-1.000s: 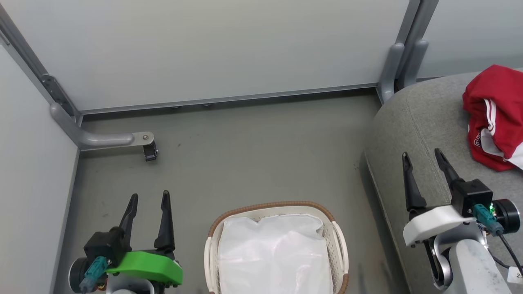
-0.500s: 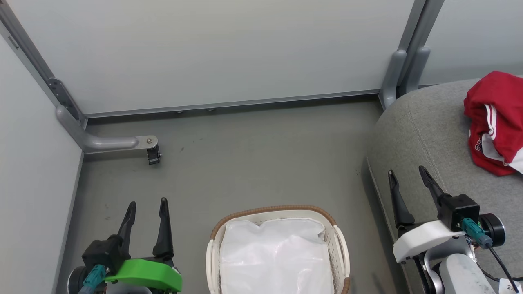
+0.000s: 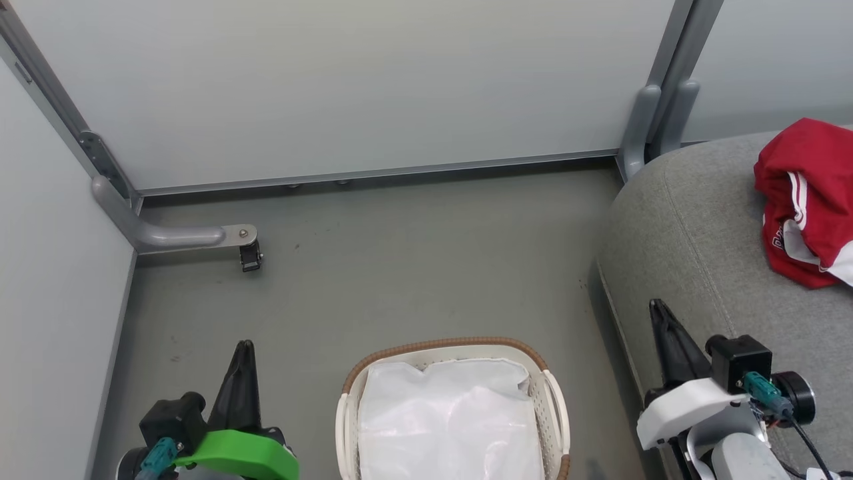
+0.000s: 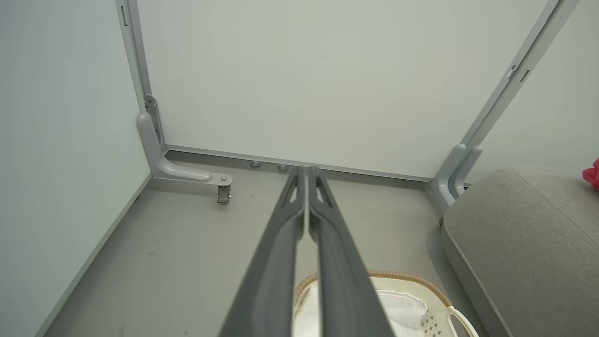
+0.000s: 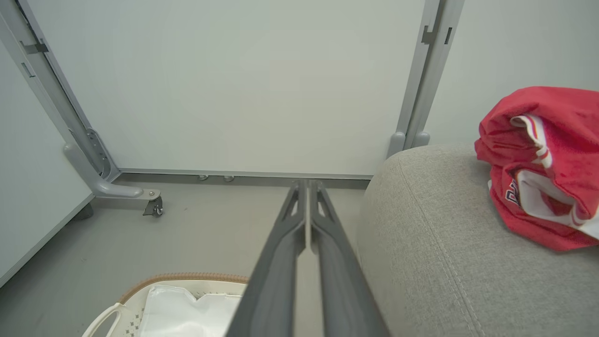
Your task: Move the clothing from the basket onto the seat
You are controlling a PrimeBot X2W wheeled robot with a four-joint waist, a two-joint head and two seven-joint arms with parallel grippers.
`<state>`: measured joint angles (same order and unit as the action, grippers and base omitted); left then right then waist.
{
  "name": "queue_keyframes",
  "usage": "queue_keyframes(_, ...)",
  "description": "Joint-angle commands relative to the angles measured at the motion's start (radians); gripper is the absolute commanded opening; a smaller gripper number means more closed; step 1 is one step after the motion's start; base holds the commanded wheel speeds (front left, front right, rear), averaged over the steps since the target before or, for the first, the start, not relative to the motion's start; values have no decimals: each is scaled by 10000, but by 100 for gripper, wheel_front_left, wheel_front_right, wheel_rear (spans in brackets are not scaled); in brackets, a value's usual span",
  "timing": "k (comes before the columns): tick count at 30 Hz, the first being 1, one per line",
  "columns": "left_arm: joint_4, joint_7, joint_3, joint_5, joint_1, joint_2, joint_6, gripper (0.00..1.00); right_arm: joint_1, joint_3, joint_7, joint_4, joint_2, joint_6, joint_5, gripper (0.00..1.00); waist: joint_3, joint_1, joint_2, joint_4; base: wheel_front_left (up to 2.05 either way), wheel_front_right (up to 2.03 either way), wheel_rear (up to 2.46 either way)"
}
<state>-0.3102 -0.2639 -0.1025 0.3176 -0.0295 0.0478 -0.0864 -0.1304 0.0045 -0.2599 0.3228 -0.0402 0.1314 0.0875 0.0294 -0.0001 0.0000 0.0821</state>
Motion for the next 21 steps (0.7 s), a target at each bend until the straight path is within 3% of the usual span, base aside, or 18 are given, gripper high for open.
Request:
queue_keyframes(1, 69, 78, 41, 295, -20, 6, -10, 0, -101, -83, 127, -25, -12, 0, 318, 0, -3, 1, 0, -10, 0, 0, 0)
queue_keyframes(21, 235, 1034, 577, 3713, -252, 49, -129, 0, 12, -349, 1065, -285, -42, -2, 4325, 0, -47, 1, 0, -146, 0, 0, 0)
